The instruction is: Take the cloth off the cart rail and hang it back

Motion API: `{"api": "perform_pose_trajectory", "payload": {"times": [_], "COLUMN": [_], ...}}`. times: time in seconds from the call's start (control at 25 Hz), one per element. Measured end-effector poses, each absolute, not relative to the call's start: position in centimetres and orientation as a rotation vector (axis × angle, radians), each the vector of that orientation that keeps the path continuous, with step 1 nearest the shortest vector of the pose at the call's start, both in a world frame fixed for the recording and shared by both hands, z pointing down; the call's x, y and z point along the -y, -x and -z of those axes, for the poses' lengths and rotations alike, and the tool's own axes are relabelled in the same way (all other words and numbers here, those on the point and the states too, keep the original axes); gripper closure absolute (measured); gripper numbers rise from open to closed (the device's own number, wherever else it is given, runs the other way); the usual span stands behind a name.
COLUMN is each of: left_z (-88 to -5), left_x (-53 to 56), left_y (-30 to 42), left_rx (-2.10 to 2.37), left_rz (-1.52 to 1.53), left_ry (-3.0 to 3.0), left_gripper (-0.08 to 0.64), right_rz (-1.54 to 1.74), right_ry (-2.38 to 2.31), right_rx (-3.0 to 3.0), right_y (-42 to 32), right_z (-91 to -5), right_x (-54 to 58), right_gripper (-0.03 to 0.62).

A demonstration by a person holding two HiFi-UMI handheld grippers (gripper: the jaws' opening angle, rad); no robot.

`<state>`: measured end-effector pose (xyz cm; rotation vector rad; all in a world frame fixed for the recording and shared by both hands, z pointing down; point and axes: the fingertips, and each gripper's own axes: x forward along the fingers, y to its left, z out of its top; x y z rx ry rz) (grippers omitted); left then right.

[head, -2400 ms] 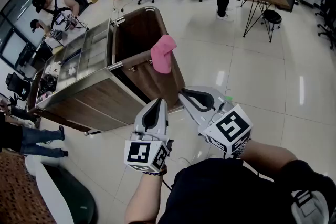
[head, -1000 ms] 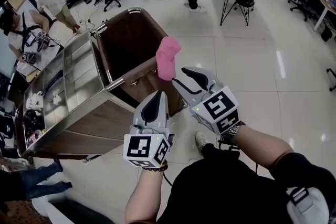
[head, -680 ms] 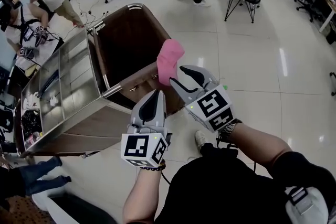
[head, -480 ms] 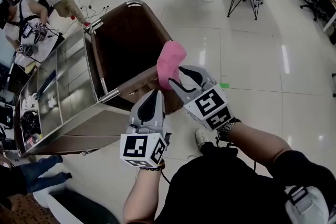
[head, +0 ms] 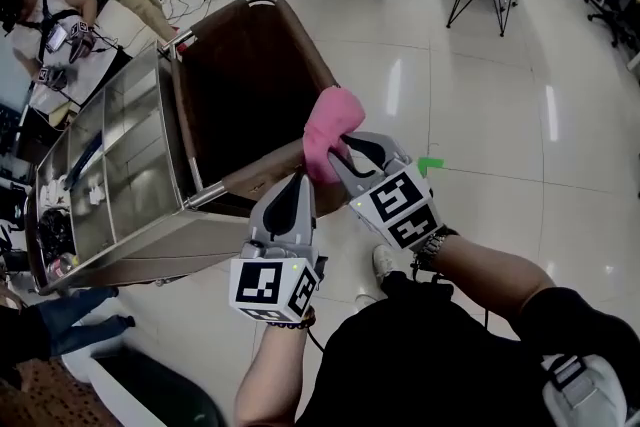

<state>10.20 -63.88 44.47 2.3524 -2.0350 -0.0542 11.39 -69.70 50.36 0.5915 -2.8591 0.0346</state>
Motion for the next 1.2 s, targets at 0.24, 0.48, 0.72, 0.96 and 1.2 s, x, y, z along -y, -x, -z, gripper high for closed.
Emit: {"api": "perform_pose_trajectory", "payload": {"times": [0.24, 0.48, 0.72, 0.96, 1.2], "left_z": [-44.3, -43.0, -42.2, -40.5, -38.7], "left_x": [64.1, 62.6, 60.2, 56.0, 51.3], "left_y": [-10.6, -11.3, -11.2, -11.8, -12.9], "left_rx": [2.029, 2.024, 2.012, 2.009, 2.001], "left_rz": [0.053, 0.071, 0.101, 0.13, 0.156], "left_ry": [-2.36, -2.375, -2.441, -2.476, -2.551], "left_gripper": [0.557, 0.557, 0.557, 0.557, 0.557], "right_rz": [-0.025, 0.014, 0.067, 0.13, 0.202], "right_ry": [-0.645, -0.686, -0.726, -0.763, -0.802], "right_rx": [2.886, 2.927, 2.954, 2.999, 3.043], "right_y": [-12.2, -13.5, -13.9, -15.3, -17.0], "right_z": [-49.0, -46.3, -44.2, -40.8, -37.5], "right_x": [70.5, 69.0, 66.0, 61.2, 55.7], "right_gripper": [0.592, 0.592, 0.592, 0.588, 0.588]}}
